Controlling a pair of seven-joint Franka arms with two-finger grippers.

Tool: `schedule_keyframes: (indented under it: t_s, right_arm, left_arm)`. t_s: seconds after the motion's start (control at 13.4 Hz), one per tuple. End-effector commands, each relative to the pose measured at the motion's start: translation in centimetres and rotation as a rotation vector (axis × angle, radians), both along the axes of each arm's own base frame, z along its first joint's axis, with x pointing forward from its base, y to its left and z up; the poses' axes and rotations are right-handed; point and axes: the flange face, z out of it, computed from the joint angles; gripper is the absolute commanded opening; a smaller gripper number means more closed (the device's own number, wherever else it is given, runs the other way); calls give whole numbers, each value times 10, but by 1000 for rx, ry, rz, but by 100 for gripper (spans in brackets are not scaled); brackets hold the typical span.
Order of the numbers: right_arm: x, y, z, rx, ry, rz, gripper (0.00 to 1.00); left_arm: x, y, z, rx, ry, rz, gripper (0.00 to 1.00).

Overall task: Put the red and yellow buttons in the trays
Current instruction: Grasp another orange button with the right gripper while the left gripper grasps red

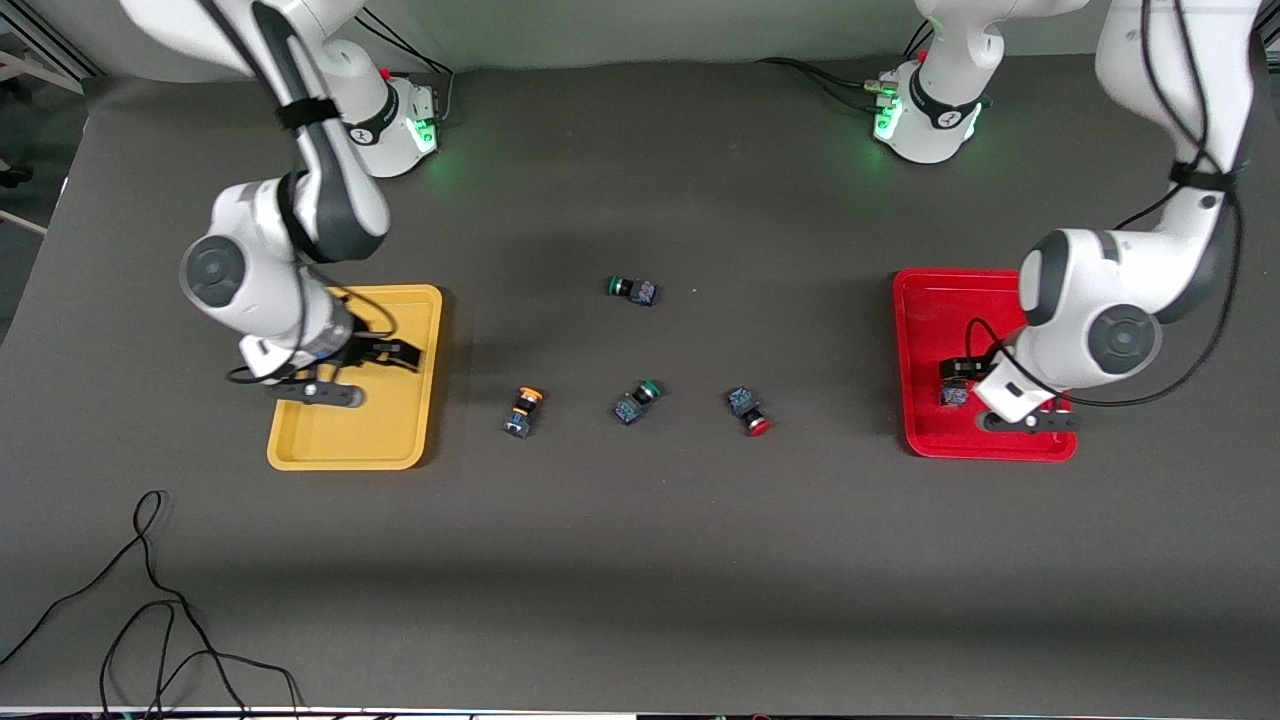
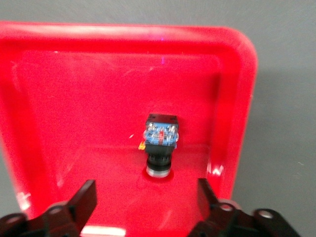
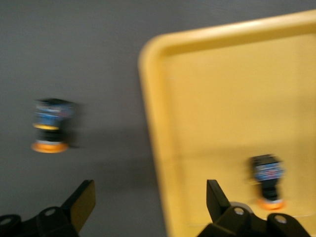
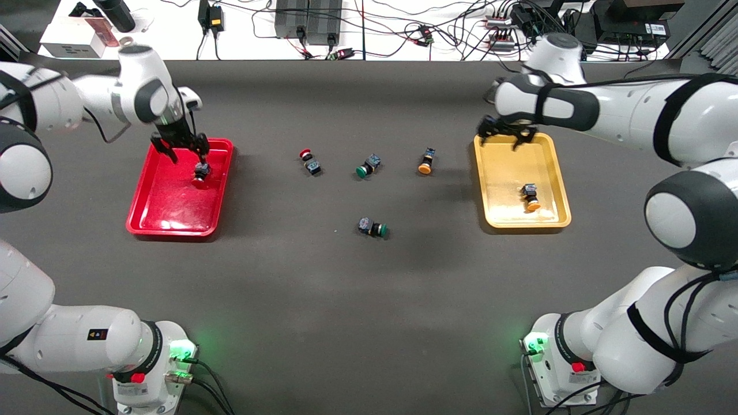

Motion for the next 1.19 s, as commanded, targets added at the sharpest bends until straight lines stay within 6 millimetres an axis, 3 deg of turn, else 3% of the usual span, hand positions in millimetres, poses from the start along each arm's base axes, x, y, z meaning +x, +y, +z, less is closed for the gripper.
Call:
schedule_keyframes:
  t_s: [0.0, 0.15, 0.22, 0.37, 0.6, 0.89, 0.97, 1.12]
  right_arm:
    - [21, 61, 8, -29, -26, -52, 100]
    - [38, 94, 2, -42, -53, -79, 100]
    - [41, 113, -10, -22, -45, -85, 100]
    - [46, 134, -46, 8, -39, -125, 100]
    - [40, 152, -93, -20, -88, -122, 100]
    - [35, 148, -131, -26, -85, -149, 98]
    - [34, 145, -133, -28, -88, -146, 92]
    - [34, 140, -138, -35, -83, -125, 68]
  left_arm:
    - [19, -4, 84, 11, -3, 7, 100]
    - [32, -20, 116, 18, -42, 69, 100]
    - [35, -37, 122, 13, -59, 115, 100]
    - [38, -84, 130, -12, -81, 196, 100]
    - [45, -178, 126, 10, -104, 333, 100]
    - [48, -284, 103, 16, -141, 483, 100]
    - [47, -301, 92, -1, -166, 512, 100]
    - [46, -322, 45, 5, -166, 550, 100]
